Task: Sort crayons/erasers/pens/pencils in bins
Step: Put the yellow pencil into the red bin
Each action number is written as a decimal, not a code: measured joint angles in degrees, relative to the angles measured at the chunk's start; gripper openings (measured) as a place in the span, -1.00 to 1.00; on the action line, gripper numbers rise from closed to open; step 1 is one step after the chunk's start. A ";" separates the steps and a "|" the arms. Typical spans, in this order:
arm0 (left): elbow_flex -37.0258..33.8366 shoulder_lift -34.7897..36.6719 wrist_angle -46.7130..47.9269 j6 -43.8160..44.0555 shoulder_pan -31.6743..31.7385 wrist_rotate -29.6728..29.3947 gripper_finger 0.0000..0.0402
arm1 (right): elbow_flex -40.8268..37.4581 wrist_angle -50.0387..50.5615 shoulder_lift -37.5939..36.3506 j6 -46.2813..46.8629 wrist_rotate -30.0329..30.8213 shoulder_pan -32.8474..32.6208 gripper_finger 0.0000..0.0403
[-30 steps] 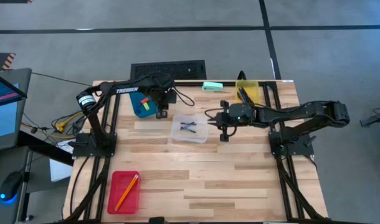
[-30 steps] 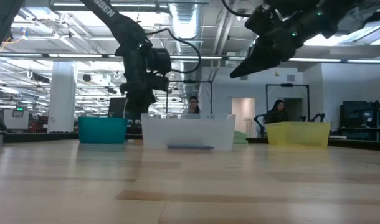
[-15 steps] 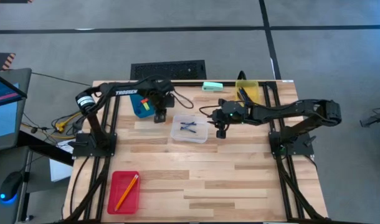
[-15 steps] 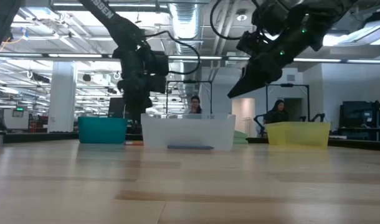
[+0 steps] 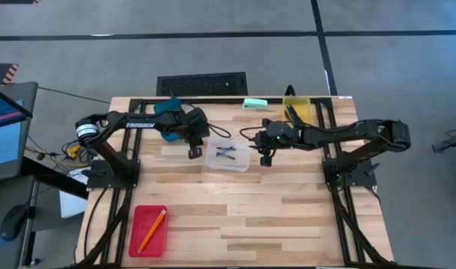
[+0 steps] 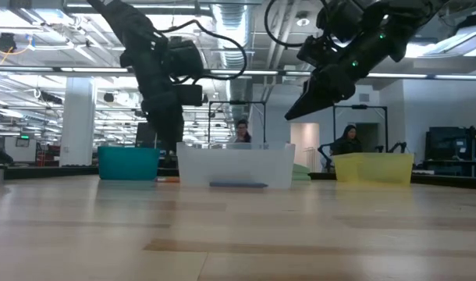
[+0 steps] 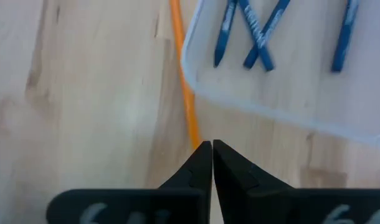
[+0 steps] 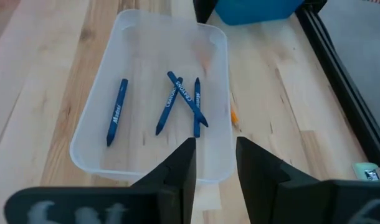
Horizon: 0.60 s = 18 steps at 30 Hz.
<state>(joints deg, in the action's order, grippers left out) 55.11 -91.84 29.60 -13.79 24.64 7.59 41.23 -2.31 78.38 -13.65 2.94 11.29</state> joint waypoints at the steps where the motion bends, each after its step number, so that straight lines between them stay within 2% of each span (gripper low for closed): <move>1: 0.00 -0.03 -0.38 0.94 0.00 0.74 -0.95 | 0.00 -0.06 -0.01 0.00 0.00 0.00 -0.39; 8: -0.06 -0.05 1.30 2.45 0.00 0.69 -0.62 | 0.00 0.13 -0.01 0.07 0.00 -0.36 -0.39; 11: -2.08 -0.10 -0.88 2.39 -0.23 0.21 -0.49 | -0.02 0.13 -0.01 0.07 -0.02 -0.39 -0.39; 18: -7.25 -0.14 -7.80 3.99 -0.24 -3.00 -0.42 | -0.04 0.13 -0.01 -0.17 -0.04 -0.39 -0.39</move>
<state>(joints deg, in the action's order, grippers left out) 47.86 -91.98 21.80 -9.81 24.41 4.60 41.19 -2.17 78.37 -13.82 2.90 10.90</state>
